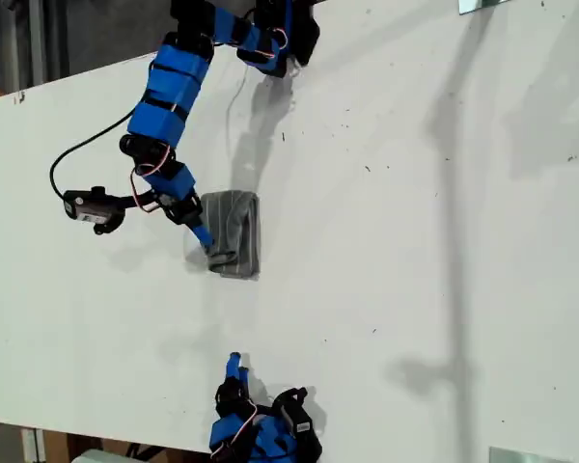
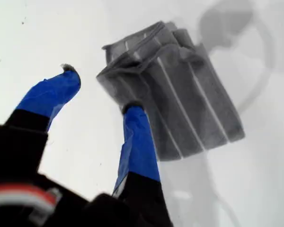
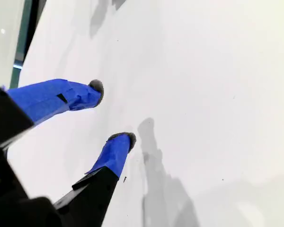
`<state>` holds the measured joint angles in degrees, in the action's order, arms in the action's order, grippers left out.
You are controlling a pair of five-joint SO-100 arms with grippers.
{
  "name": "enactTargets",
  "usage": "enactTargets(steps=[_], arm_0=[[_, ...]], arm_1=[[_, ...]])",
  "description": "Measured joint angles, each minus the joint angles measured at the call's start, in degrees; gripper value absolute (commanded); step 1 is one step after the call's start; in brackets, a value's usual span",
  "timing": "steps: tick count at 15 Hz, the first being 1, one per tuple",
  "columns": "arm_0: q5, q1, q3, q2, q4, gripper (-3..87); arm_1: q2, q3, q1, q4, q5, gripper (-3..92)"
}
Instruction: Grasp corners of a square towel and fold twice.
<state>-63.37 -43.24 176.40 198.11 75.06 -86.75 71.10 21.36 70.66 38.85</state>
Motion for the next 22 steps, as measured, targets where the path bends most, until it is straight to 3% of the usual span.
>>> enactTargets(steps=[6,9,11,14,16,19,22], arm_0=[[0.0,0.0,0.0,0.0,0.0,17.1],[-0.44,1.58,0.09,0.0,0.0,17.1],[-3.6,6.5,0.44,0.0,0.0,16.7],[-15.47,20.13,1.49,0.18,0.09,10.5],[-16.7,28.83,1.93,0.18,0.09,10.5],[-11.51,32.26,2.02,0.18,0.09,10.5],[2.11,32.87,2.02,0.18,-0.26,10.4]], arm_1=[[-60.03,62.67,-11.87,-10.9,20.65,23.8],[-94.04,82.44,-13.97,-3.34,27.16,32.6],[-99.93,86.57,-16.96,-2.29,29.62,31.2],[-100.81,92.99,-16.52,0.79,37.97,26.1],[-101.87,93.6,-17.23,5.27,45.26,22.8],[-101.87,93.6,-17.31,10.81,57.57,22.6],[-101.87,93.6,-17.31,12.3,56.07,22.4]])
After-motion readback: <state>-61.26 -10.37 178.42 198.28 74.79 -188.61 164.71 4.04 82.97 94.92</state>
